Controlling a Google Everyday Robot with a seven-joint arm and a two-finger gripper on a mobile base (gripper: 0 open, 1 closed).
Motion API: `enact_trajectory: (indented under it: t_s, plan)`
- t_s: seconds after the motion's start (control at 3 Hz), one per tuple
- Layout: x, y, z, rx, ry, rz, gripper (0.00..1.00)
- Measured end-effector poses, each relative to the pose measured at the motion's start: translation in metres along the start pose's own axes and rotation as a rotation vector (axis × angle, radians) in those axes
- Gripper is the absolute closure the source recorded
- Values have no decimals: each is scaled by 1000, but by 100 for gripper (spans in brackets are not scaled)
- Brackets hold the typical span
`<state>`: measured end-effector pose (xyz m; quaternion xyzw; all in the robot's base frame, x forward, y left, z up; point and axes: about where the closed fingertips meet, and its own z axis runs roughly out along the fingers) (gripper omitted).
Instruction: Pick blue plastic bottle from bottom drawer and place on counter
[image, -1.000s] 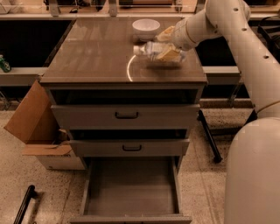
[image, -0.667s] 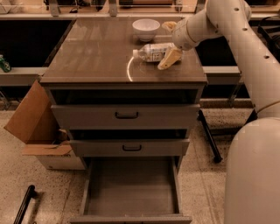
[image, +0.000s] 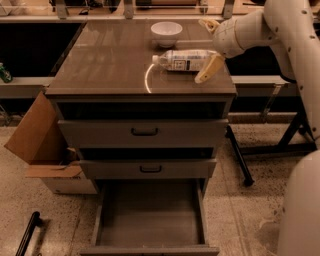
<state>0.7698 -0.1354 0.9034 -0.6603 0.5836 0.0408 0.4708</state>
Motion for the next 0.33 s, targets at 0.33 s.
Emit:
enact_trajectory:
  t_s: [0.33]
  plan:
    - [6, 12, -40, 21, -80, 19, 0]
